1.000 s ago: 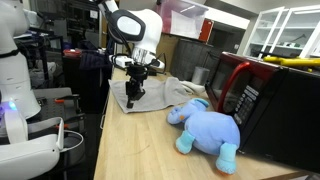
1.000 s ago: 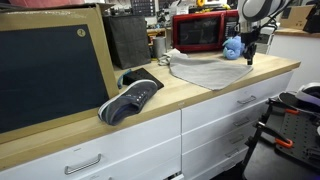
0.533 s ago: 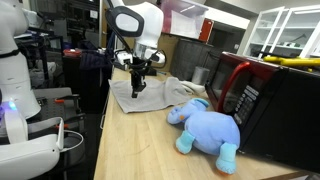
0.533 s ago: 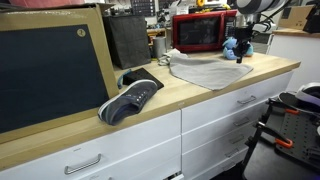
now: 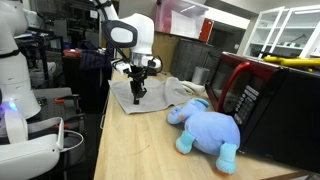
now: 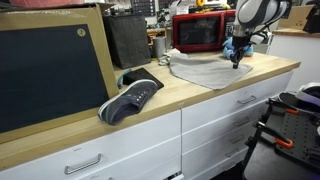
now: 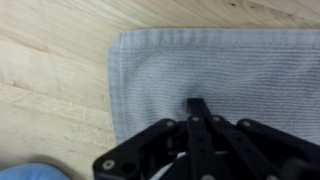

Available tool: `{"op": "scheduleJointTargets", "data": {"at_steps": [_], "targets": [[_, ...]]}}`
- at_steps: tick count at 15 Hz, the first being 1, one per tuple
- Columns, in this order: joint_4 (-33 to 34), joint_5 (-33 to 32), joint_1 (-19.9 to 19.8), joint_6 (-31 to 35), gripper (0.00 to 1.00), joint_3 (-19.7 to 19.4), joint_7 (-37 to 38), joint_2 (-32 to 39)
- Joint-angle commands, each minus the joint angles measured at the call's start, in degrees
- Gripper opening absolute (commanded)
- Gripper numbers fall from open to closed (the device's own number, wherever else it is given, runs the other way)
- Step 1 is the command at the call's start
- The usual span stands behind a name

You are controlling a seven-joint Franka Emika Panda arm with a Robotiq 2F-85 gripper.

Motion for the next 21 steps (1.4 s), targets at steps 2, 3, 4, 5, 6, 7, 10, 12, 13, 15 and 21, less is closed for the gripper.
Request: {"op": "scheduleJointTargets", "data": {"at_steps": [2, 3, 4, 5, 6, 7, 10, 12, 13, 15, 21], "targets": [[-0.25, -10.33, -1.09, 0.87, 0.00, -1.85, 5.07, 1.47], [-0.01, -12.50, -1.26, -0.80, 0.00, -2.26, 5.69, 0.89], [0.08, -14.39, -1.44, -1.92, 0.00, -2.63, 6.19, 0.56], [0.28, -15.99, -1.68, -3.67, 0.00, -2.93, 6.21, 0.06], [0.44, -17.10, -1.82, -4.77, 0.00, -3.17, 6.16, -0.13], [0.71, -18.09, -1.94, -5.98, 0.00, -3.35, 6.37, -0.16], [1.83, -17.10, -1.95, -11.46, 0.00, -2.88, 4.98, -1.31], [2.93, -13.93, -1.65, -16.22, 0.00, -2.23, 2.97, -2.64], [3.75, -10.99, -1.40, -18.68, 0.00, -1.71, 1.46, -3.76], [6.07, -3.89, -0.99, -22.24, 0.26, -0.99, -2.45, -5.40], [16.09, 17.59, 4.04, -26.96, 0.63, 3.34, 2.83, -5.72]]}}
